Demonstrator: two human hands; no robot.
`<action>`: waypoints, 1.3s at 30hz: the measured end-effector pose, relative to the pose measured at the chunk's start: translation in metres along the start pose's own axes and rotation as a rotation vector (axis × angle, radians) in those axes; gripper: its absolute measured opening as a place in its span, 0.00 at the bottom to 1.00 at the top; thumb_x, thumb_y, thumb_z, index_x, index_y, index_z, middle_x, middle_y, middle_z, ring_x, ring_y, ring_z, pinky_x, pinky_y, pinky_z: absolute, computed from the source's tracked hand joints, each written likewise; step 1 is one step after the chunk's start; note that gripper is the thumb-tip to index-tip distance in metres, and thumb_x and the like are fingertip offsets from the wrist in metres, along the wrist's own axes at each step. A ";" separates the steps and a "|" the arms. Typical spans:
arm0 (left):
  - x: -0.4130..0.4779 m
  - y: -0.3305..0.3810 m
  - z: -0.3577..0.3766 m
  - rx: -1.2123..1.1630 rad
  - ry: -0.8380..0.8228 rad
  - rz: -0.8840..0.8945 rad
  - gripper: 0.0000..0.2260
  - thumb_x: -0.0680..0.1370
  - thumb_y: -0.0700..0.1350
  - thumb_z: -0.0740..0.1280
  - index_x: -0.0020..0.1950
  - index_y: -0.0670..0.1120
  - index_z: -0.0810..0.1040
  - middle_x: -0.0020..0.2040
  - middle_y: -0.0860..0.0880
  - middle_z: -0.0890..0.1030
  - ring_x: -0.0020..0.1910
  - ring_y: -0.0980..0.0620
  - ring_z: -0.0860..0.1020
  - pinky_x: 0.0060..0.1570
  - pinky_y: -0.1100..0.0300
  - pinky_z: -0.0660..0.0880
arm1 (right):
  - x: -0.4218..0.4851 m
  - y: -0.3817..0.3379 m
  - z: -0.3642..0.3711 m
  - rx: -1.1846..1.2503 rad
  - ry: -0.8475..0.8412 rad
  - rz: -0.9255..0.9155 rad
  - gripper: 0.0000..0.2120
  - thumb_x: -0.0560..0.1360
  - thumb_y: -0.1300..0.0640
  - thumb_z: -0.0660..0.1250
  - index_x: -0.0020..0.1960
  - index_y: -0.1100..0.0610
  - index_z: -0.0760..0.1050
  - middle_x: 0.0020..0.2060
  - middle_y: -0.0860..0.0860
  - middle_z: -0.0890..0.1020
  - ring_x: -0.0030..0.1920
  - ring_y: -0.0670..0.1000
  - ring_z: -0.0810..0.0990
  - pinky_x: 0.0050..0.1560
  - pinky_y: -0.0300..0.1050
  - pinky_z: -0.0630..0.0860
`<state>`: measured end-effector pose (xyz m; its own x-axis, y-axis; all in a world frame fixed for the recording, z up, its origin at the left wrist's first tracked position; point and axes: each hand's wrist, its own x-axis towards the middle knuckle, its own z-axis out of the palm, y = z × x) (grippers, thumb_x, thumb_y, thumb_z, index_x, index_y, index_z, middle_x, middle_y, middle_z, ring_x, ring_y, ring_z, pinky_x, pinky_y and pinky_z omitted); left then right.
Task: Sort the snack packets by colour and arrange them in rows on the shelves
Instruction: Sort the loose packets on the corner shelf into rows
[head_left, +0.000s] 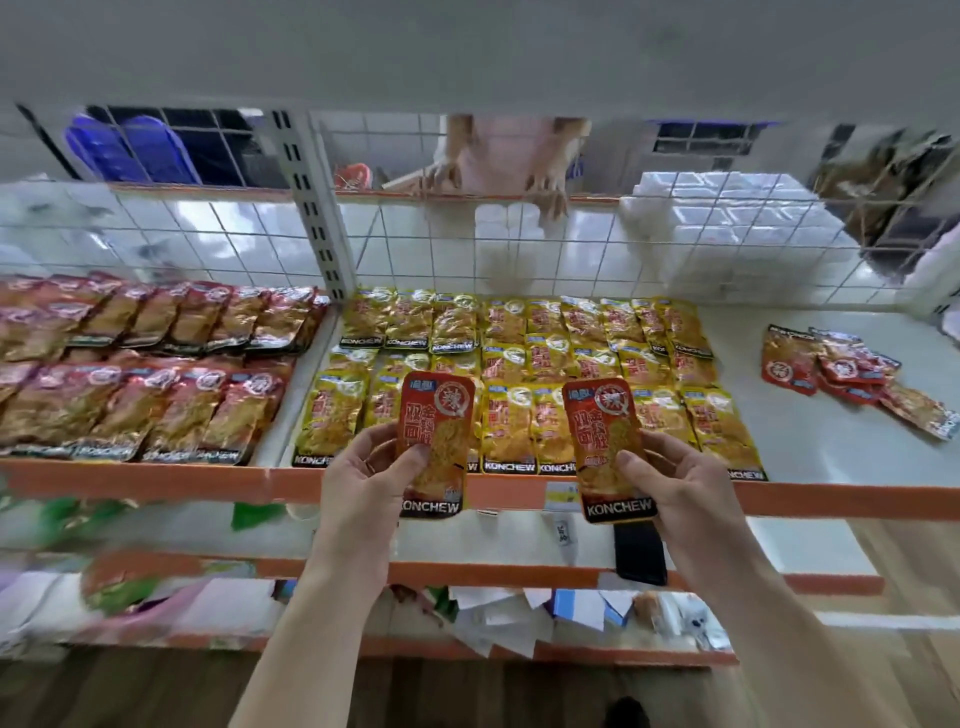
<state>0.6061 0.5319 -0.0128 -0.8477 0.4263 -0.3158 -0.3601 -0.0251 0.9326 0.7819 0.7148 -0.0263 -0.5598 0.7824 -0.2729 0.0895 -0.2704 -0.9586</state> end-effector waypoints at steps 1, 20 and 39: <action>0.000 0.001 -0.005 -0.010 0.007 -0.006 0.10 0.74 0.34 0.72 0.51 0.47 0.80 0.44 0.46 0.87 0.48 0.40 0.82 0.59 0.33 0.75 | -0.001 0.000 0.006 -0.010 -0.011 0.000 0.12 0.76 0.65 0.68 0.59 0.59 0.77 0.50 0.57 0.86 0.54 0.59 0.84 0.60 0.60 0.77; -0.003 0.022 -0.022 -0.068 0.211 0.094 0.11 0.76 0.37 0.71 0.55 0.49 0.80 0.48 0.48 0.87 0.48 0.47 0.85 0.48 0.51 0.79 | 0.042 -0.026 0.038 -0.065 -0.207 -0.039 0.09 0.76 0.64 0.69 0.54 0.54 0.79 0.45 0.49 0.87 0.47 0.50 0.85 0.54 0.48 0.77; -0.019 0.031 -0.136 -0.102 0.349 0.157 0.07 0.76 0.42 0.72 0.53 0.49 0.81 0.48 0.48 0.87 0.54 0.44 0.83 0.67 0.39 0.70 | -0.008 -0.010 0.139 -0.031 -0.249 -0.023 0.10 0.77 0.65 0.67 0.57 0.57 0.79 0.46 0.53 0.87 0.46 0.54 0.86 0.47 0.49 0.80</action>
<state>0.5582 0.3997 -0.0021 -0.9706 0.0779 -0.2277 -0.2378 -0.1627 0.9576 0.6707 0.6329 -0.0034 -0.7476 0.6246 -0.2260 0.0973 -0.2336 -0.9675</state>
